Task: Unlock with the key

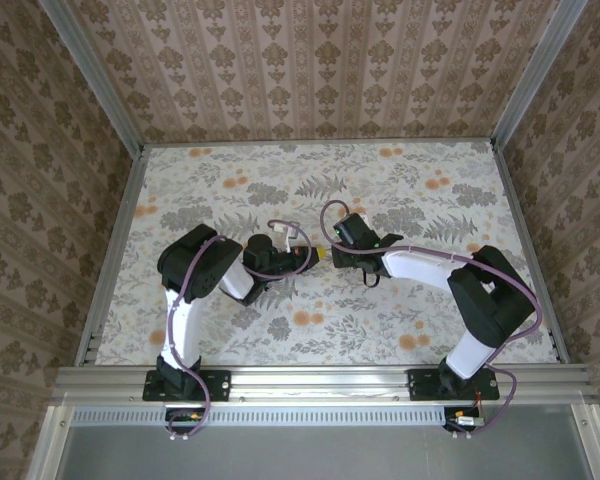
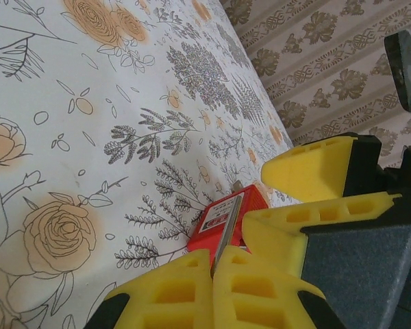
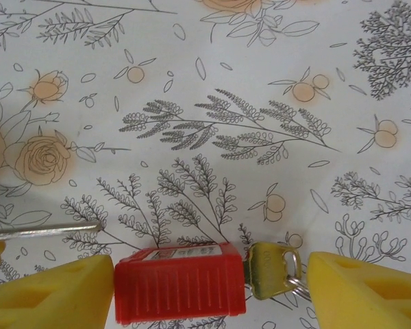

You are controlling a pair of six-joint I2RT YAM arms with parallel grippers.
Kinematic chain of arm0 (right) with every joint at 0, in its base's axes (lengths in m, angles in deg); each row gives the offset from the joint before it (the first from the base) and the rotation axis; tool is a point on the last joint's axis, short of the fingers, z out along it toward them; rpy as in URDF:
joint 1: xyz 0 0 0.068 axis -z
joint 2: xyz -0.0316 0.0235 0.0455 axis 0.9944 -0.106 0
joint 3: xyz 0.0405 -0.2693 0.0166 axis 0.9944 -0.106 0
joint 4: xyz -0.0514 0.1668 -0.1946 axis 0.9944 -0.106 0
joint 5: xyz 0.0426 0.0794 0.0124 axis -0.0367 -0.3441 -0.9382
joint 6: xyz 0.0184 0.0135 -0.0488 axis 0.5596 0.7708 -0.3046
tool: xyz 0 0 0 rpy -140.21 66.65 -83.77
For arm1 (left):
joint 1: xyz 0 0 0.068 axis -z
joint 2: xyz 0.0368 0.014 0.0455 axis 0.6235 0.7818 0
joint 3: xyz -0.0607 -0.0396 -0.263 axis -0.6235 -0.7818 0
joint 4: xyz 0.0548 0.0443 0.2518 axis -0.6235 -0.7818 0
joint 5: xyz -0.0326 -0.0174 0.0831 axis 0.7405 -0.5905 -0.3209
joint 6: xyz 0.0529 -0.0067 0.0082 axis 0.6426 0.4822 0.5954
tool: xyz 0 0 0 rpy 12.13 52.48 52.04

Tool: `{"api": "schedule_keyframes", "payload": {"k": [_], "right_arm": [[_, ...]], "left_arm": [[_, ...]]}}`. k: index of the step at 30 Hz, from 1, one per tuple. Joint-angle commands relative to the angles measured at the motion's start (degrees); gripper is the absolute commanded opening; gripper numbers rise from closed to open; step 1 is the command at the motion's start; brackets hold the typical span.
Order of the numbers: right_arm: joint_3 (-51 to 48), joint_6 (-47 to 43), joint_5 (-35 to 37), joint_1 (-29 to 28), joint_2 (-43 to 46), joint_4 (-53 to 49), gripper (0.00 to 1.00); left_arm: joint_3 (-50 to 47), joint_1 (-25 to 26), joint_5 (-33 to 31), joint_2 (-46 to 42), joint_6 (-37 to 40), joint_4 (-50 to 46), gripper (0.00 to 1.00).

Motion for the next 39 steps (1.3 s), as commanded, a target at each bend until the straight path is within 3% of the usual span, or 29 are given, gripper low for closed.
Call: {"api": "schedule_keyframes", "payload": {"k": [1,9,15,19,27,39], "right_arm": [[0.93,-0.87,-1.93,0.13,-1.88,-0.08,0.74],[0.95,0.56,-4.74,0.60,-3.61,0.53,0.65],[0.37,1.08,-6.26,0.70,-3.27,0.88,0.48],[-0.52,0.94,-5.44,0.70,-2.26,0.92,0.42],[2.02,-1.07,-6.48,0.63,-2.27,-3.60,0.39],[9.15,-4.05,-10.50,-0.27,-2.93,-23.30,0.38]], "left_arm": [[0.20,-0.61,-0.97,1.68,-0.18,-2.08,0.06],[0.02,-0.53,-0.90,0.99,-0.18,-2.05,0.07],[0.01,-0.52,-0.61,0.45,-0.18,-2.09,0.09],[0.38,-0.35,-0.05,0.40,-0.20,-2.15,0.10],[-0.47,-0.35,-0.50,0.01,0.47,-2.16,0.17],[-2.88,2.19,-3.75,-0.27,2.80,-2.07,0.17]]}}
